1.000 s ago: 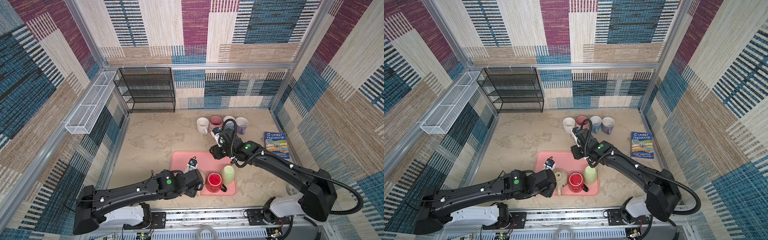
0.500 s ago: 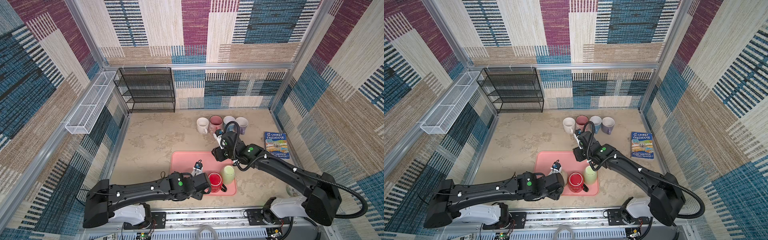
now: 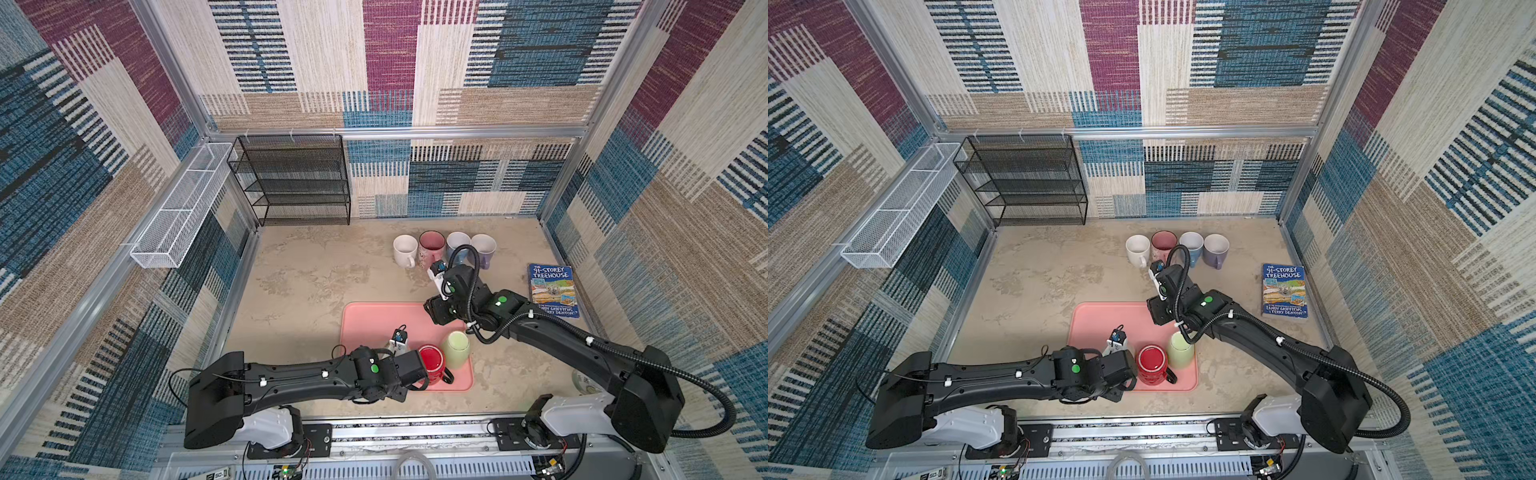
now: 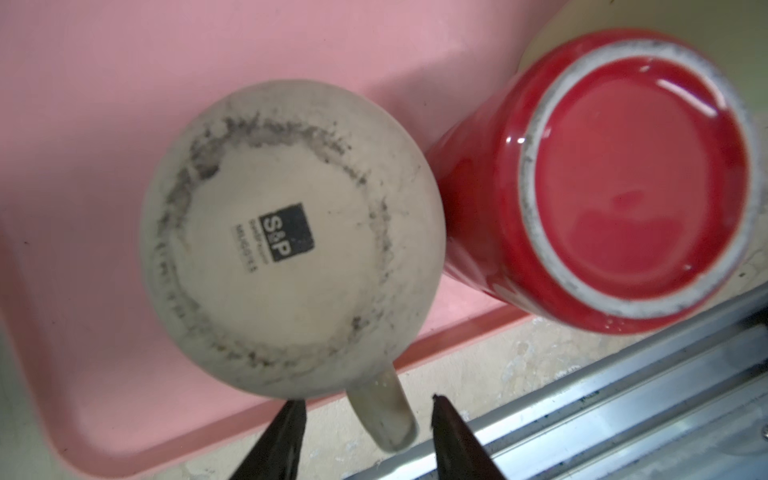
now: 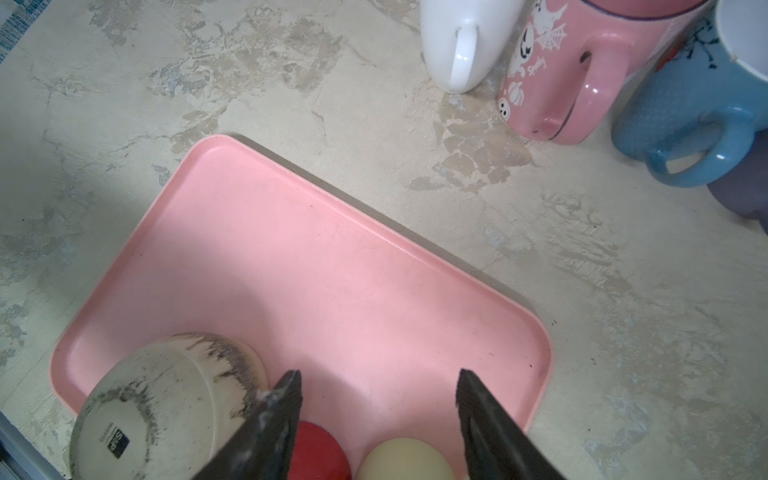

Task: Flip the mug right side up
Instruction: 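Lower the left gripper onto the cream mug's handle and close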

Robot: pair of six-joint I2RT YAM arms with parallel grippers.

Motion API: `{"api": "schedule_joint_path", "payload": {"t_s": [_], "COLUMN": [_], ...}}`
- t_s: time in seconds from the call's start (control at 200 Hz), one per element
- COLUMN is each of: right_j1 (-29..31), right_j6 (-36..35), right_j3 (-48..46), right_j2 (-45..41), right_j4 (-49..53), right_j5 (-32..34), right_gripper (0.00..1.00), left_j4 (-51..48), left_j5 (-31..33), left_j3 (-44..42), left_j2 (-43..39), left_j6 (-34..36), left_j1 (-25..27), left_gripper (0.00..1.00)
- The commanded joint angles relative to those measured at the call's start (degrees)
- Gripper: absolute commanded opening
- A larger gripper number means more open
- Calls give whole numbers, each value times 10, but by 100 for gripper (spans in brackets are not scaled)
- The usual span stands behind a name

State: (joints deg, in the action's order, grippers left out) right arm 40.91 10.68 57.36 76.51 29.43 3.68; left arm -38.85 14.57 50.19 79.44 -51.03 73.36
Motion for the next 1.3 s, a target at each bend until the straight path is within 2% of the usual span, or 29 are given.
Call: {"api": "schedule_joint_path", "payload": {"t_s": [0.0, 0.27, 0.451, 0.731, 0.917, 1.052, 1.297], "right_j1": [1, 1, 1, 1, 0, 0, 0], "right_j6": [5, 2, 0, -6, -11, -12, -1], "right_j3": [-1, 2, 3, 12, 23, 26, 18], "right_j2": [1, 11, 15, 30, 42, 47, 42], "right_j4": [-21, -21, -22, -21, -18, -17, -29], "right_j5": [11, 11, 13, 18, 21, 24, 24], "right_gripper": [63, 63, 63, 63, 63, 63, 63], "left_j4": [14, 38, 49, 56, 66, 63, 48], "left_j5": [-6, -27, -39, -51, -61, -71, -63], "left_j3": [-8, -23, -26, -22, 2, 26, 36], "left_j2": [1, -1, 1, 3, 33, 60, 66], "left_j6": [-8, 12, 38, 88, 124, 147, 169], "left_j1": [-7, -32, -59, -124, -156, -173, -191], "left_gripper": [50, 42, 30, 26, 22, 23, 42]}}
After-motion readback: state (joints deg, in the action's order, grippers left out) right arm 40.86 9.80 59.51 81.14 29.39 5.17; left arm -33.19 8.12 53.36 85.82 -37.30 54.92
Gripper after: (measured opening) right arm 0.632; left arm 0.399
